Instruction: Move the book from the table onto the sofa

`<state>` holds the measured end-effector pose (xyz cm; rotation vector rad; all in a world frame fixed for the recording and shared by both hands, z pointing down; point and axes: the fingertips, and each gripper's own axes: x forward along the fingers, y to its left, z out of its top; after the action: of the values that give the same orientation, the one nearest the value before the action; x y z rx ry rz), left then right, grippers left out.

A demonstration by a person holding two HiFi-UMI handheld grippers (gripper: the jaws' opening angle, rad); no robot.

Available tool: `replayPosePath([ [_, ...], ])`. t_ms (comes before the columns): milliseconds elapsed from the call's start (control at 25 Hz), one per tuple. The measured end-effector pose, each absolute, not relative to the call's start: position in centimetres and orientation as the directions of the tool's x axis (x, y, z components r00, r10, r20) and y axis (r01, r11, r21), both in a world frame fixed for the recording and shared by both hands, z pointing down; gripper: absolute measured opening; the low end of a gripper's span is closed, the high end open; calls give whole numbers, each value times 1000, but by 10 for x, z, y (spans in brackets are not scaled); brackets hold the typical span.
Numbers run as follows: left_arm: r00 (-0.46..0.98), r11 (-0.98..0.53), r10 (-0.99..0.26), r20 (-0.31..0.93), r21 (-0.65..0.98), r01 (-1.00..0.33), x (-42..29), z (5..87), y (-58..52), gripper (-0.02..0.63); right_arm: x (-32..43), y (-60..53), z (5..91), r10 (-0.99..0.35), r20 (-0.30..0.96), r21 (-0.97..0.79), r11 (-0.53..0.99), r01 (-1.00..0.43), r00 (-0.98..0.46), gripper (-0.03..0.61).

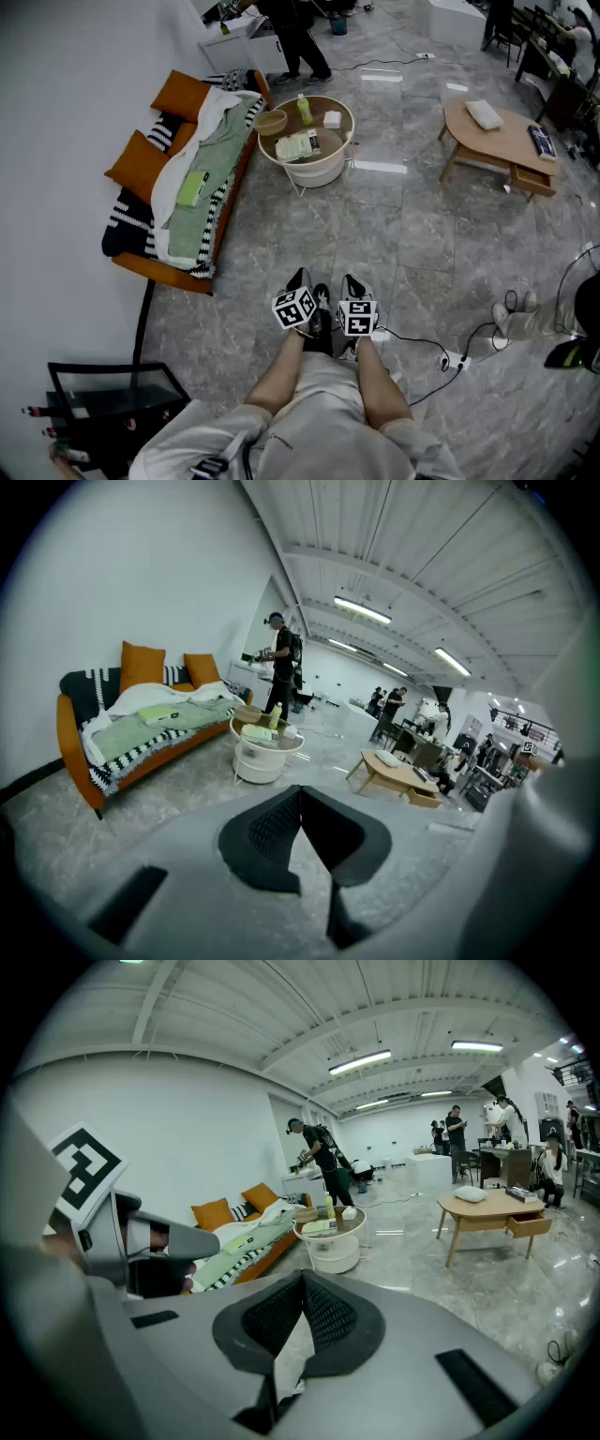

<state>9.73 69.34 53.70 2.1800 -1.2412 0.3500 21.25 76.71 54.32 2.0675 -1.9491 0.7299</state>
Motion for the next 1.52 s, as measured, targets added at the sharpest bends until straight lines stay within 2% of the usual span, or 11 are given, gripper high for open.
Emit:
replayPosePath([
  [160, 539, -430, -667, 514, 324, -842, 82, 539, 674, 9, 192, 742, 547, -871, 490, -205, -104, -973, -10, 6],
  [320, 570, -493, -648, 505, 292, -820, 85, 537, 647, 9, 183, 718, 551, -852, 522, -126, -44, -991, -28, 6],
  [480, 548, -467, -644, 534, 294, -834, 71, 549, 612, 9, 172, 688, 566, -833, 553, -97, -28, -995, -30, 6],
  [680, 575, -565, -558, 598, 235, -791, 96, 569, 586, 9, 185, 661, 569, -818, 574, -130, -32, -991, -49, 6],
  [1080, 580, -569, -608, 542, 212, -795, 91, 544, 466, 11, 204, 567, 576, -812, 584, -142, -89, -986, -11, 6],
  [1400, 606, -604, -609, 512, 196, -773, 80, 535, 404, 11, 209, 509, 560, -844, 530, -181, -201, -963, 77, 6],
  [1520, 609, -579, -634, 478, 229, -783, 79, 525, 380, 9, 206, 491, 547, -862, 502, -193, -186, -964, 66, 6],
])
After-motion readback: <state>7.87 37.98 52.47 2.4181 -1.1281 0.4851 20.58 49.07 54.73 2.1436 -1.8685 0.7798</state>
